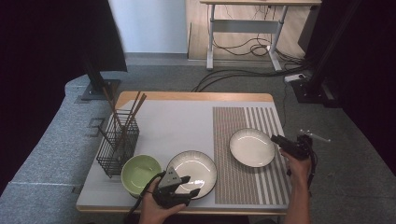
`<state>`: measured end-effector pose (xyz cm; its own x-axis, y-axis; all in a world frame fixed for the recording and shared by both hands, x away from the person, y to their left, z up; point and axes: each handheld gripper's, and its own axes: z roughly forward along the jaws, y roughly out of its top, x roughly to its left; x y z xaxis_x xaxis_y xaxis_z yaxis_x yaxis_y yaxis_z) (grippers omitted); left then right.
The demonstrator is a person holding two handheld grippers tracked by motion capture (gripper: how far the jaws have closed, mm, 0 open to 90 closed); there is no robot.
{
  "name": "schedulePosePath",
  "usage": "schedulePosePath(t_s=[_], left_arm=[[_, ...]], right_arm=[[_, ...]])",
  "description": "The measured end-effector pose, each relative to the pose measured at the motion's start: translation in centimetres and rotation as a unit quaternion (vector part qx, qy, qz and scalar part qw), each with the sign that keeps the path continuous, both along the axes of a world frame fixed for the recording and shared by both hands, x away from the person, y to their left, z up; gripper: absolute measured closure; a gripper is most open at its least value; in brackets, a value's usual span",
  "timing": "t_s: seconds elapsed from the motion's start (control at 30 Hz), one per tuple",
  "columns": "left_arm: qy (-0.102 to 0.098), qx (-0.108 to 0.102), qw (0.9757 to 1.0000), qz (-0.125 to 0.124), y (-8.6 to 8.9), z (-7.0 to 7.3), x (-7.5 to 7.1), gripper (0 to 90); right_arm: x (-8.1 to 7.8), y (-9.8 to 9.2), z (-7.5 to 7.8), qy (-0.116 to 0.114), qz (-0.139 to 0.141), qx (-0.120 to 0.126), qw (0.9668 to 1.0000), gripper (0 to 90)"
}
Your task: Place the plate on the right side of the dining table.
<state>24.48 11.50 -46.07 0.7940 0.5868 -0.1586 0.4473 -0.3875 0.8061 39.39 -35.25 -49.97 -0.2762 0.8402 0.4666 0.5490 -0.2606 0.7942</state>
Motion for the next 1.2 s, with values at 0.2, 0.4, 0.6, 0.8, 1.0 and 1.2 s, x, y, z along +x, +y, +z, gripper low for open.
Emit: schedulePosePath(t_s=[0.2, 0.4, 0.6, 0.8, 1.0, 1.2], left_arm=[[0.0, -0.001, 1.0, -0.007, -0.1, 0.0, -0.1, 41.7], [0.002, -0.005, 0.9999, -0.012, 0.0, -0.1, -0.1, 41.6], [0.003, -0.01, 0.9999, -0.013, 0.3, 0.2, 0.0, 41.5], [0.003, -0.012, 0.9999, -0.008, 0.7, 0.3, 0.1, 41.4], [0.004, -0.008, 0.9999, -0.005, 0.3, 0.2, 0.1, 41.4], [0.01, -0.006, 0.9999, -0.006, 0.1, 0.0, 0.2, 41.2]], right_arm=[[-0.1, 1.7, 0.3, 0.0, 0.02, -0.019, 0.9996, 55.3], [-0.7, 3.1, 0.9, -0.004, 0.029, -0.037, 0.9989, 51.6], [-1.2, 5.5, 1.3, -0.008, 0.04, -0.055, 0.9976, 45.7], [-1.5, 9.0, 1.0, 0.005, 0.058, -0.069, 0.996, 41.1], [-1.6, 11.3, 1.0, 0.001, 0.082, -0.084, 0.9931, 40.1], [-1.8, 12.7, 1.3, -0.006, 0.102, -0.083, 0.9913, 40.0]])
